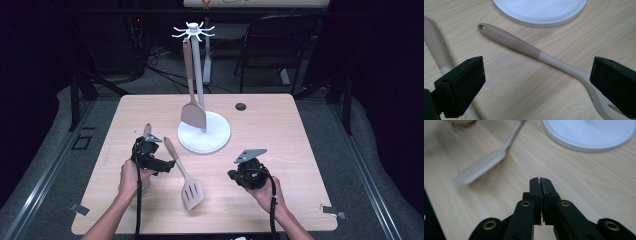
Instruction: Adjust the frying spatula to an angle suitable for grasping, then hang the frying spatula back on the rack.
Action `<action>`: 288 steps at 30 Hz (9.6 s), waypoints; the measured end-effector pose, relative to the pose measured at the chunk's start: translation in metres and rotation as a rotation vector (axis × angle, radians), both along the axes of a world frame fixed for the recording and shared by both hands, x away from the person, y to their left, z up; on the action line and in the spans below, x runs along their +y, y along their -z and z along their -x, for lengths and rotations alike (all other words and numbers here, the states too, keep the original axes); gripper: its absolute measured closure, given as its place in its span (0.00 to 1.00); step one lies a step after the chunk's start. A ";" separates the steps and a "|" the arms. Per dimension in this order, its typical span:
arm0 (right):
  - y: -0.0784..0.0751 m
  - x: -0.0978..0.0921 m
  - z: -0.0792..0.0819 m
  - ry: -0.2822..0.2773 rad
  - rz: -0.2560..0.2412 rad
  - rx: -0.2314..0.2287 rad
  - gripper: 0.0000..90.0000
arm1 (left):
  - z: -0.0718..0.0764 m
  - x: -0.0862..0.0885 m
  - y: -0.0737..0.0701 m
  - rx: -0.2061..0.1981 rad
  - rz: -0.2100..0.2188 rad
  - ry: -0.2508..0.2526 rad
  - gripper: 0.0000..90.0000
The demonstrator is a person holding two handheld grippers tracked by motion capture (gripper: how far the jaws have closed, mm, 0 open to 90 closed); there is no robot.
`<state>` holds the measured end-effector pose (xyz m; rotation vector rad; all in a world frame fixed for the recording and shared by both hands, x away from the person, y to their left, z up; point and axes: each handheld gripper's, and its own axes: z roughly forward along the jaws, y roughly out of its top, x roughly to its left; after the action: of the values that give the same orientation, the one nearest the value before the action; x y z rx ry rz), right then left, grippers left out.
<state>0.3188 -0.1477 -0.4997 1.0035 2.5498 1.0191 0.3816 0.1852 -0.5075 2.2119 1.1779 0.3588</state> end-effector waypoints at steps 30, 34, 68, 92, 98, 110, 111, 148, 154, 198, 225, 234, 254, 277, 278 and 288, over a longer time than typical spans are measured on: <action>0.039 0.096 0.025 -0.283 0.067 0.091 1.00 | 0.001 -0.015 0.011 0.040 -0.046 -0.009 0.01; 0.049 0.097 0.024 -0.300 0.118 0.095 1.00 | 0.000 -0.017 0.013 0.048 -0.042 -0.005 0.03; 0.062 0.094 0.021 -0.314 0.091 0.125 1.00 | -0.038 -0.039 0.051 0.153 0.057 -0.034 0.37; 0.061 0.093 0.020 -0.322 0.095 0.135 1.00 | -0.031 -0.028 0.042 0.168 0.254 -0.051 0.68; 0.061 0.093 0.020 -0.321 0.092 0.131 1.00 | -0.023 -0.023 0.030 0.144 0.315 -0.042 0.72; 0.059 0.092 0.019 -0.319 0.070 0.168 0.94 | -0.011 -0.020 0.013 0.100 0.380 -0.013 0.77; 0.059 0.093 0.020 -0.320 0.070 0.175 0.92 | -0.010 -0.020 0.012 0.100 0.380 -0.008 0.77; 0.015 0.103 -0.008 -0.081 -0.069 0.021 0.50 | 0.012 -0.025 -0.015 0.018 0.454 0.046 0.83; 0.017 0.116 -0.016 -0.074 -0.082 0.035 0.64 | 0.014 -0.024 -0.017 0.014 0.461 0.063 0.83; 0.012 0.008 -0.004 0.040 -0.085 0.134 0.20 | 0.013 -0.025 -0.006 -0.006 0.516 0.099 0.85; 0.007 -0.081 -0.021 0.226 0.002 0.067 0.10 | 0.018 -0.049 -0.037 -0.100 0.465 0.273 0.87; 0.009 -0.086 -0.024 0.238 0.019 0.074 0.10 | 0.017 -0.053 -0.047 -0.133 0.440 0.306 0.87; 0.012 -0.087 -0.025 0.240 0.051 0.075 0.10 | -0.007 -0.065 -0.076 -0.183 0.375 0.326 0.87; 0.013 -0.087 -0.024 0.235 0.073 0.081 0.10 | -0.031 -0.078 -0.099 -0.220 0.324 0.339 0.87; 0.013 -0.087 -0.024 0.235 0.070 0.080 0.10 | -0.032 -0.078 -0.100 -0.222 0.323 0.338 0.87; 0.014 -0.086 -0.025 0.231 0.076 0.084 0.10 | -0.041 -0.078 -0.112 -0.236 0.311 0.333 0.86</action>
<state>0.3434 -0.2335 -0.5139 1.3078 2.4424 0.8281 0.4229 0.1068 -0.3952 1.9825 0.6746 0.2672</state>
